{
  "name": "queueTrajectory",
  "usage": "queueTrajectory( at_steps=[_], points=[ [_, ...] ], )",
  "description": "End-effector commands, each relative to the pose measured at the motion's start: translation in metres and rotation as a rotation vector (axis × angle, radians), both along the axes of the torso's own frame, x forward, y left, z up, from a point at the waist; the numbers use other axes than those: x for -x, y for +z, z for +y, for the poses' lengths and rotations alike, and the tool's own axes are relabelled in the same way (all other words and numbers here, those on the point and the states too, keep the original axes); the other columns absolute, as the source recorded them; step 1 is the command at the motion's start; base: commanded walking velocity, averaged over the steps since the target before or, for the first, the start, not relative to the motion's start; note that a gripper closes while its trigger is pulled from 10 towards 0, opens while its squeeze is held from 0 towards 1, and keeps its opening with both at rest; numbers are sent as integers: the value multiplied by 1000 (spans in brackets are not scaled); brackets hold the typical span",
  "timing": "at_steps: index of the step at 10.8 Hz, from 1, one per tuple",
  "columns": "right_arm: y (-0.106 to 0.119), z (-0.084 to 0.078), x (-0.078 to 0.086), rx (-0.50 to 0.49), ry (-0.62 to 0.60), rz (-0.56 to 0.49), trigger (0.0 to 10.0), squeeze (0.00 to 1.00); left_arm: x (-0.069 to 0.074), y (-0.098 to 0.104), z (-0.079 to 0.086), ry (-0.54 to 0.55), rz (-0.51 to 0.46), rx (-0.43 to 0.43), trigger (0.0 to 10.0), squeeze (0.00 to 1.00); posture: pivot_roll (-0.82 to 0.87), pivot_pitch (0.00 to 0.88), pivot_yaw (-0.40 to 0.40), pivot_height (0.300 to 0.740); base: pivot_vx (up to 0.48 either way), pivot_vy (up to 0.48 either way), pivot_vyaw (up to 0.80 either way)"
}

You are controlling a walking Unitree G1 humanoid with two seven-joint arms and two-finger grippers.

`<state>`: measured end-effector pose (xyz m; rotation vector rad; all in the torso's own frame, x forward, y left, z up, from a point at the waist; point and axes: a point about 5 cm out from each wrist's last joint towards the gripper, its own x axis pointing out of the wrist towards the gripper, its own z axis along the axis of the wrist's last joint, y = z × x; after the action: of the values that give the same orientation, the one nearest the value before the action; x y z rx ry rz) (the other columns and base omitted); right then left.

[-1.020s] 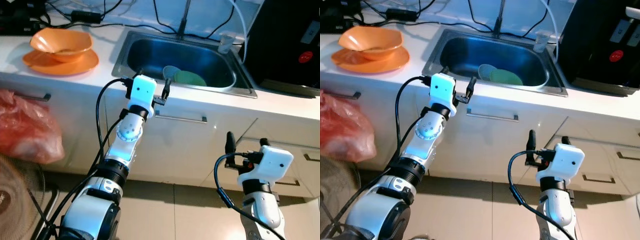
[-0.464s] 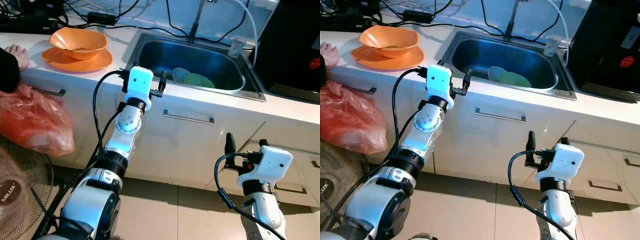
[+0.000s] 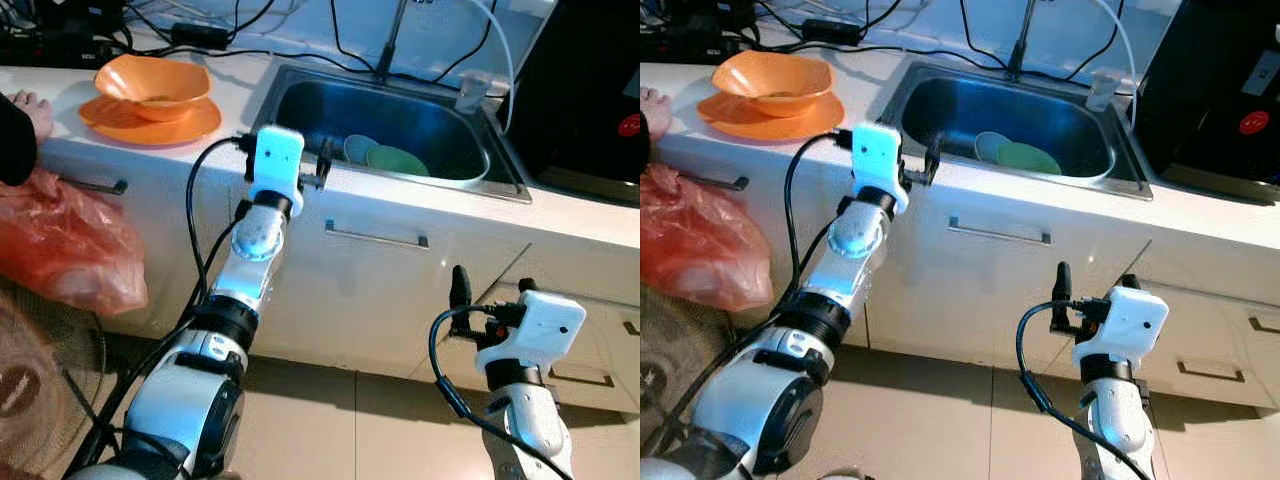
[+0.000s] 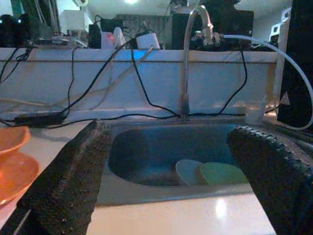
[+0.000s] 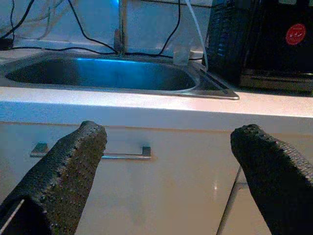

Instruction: Kitchen organization

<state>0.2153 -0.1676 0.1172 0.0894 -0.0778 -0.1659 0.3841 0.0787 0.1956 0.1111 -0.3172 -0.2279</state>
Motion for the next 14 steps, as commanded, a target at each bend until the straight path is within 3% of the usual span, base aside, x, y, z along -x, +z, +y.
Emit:
queueTrajectory(
  at_steps=[1,6,14],
  points=[
    [6,-4,1,7,-24,-17,10000,0,-1,6,-8,-29,-8,7,10000,0,101,0,-124,740,390,0,0],
    [13,-2,-1,21,-15,-42,10000,0,0,24,-14,-49,-64,52,10000,0,103,0,-125,740,400,0,0],
    [13,1,-1,45,-2,-40,10000,0,1,23,-17,-62,-48,63,10000,0,102,0,-122,740,419,0,0]
  ],
)
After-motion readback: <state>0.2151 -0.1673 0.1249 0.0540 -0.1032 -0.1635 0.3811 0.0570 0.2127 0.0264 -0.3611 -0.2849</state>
